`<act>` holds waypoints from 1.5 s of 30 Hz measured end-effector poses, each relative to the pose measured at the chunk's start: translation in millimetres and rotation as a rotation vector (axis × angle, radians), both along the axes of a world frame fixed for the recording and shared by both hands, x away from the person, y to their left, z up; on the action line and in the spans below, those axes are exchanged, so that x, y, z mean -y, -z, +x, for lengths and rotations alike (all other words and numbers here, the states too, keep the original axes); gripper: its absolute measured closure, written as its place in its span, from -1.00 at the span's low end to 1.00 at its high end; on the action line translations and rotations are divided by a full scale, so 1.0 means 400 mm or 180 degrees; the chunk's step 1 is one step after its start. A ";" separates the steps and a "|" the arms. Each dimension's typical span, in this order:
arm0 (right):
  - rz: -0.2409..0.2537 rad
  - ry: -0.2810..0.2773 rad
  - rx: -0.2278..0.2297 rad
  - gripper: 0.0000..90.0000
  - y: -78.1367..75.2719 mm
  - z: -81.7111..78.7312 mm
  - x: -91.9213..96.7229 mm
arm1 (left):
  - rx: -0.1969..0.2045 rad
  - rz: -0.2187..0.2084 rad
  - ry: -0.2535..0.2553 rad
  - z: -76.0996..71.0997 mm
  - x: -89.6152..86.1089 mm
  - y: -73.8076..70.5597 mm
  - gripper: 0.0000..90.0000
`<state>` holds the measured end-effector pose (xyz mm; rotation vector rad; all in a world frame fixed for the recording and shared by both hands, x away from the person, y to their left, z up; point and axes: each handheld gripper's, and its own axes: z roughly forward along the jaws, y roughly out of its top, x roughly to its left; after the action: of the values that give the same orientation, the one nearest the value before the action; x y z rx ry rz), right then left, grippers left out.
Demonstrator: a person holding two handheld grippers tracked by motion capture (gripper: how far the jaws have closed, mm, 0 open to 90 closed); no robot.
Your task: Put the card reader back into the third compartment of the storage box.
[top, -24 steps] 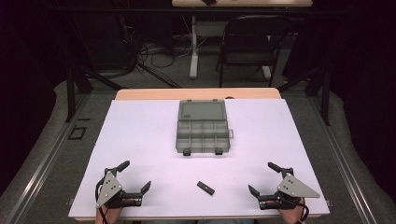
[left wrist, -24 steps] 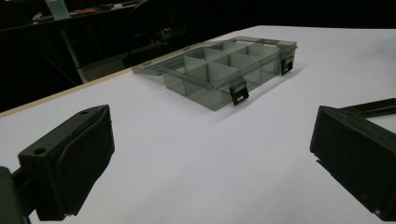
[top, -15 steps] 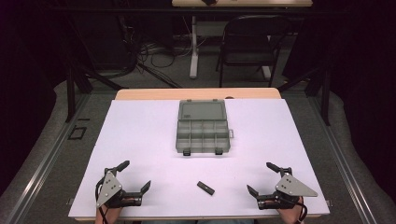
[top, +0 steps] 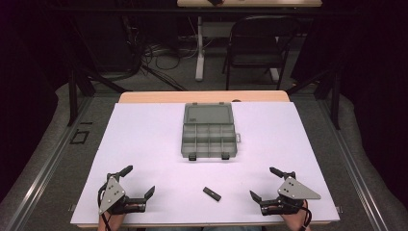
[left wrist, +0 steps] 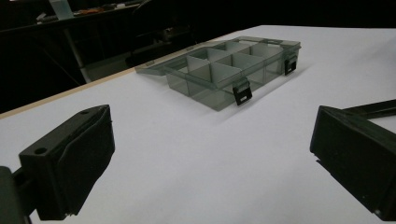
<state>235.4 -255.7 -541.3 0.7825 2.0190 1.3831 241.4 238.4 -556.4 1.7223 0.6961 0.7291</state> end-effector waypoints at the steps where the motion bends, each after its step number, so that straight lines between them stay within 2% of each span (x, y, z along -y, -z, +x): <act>1: 0.0003 -0.0008 -0.0019 -1.00 -0.001 0.001 -0.004 | 0.0003 0.0002 0.0001 0.000 -0.001 0.000 -1.00; 10: -0.0026 -0.0073 -0.0130 -1.00 -0.009 0.010 -0.046 | -0.0004 0.0001 -0.0001 0.001 -0.002 0.000 -1.00; 20: -0.0063 -0.0117 -0.0316 -1.00 -0.011 0.025 -0.097 | -0.0005 -0.0003 -0.0025 0.002 -0.004 0.001 -1.00; 32: -0.0098 -0.0185 -0.0449 -1.00 -0.012 0.039 -0.157 | -0.0006 -0.0001 -0.0041 0.002 -0.006 0.000 -1.00; 45: -0.0130 -0.0210 -0.0583 -1.00 -0.006 0.044 -0.193 | 0.0002 -0.0011 -0.0058 0.000 -0.007 -0.002 -1.00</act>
<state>253.0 -178.7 -538.9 0.8588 2.2241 1.3442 241.5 241.0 -555.6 1.7147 0.7131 0.7406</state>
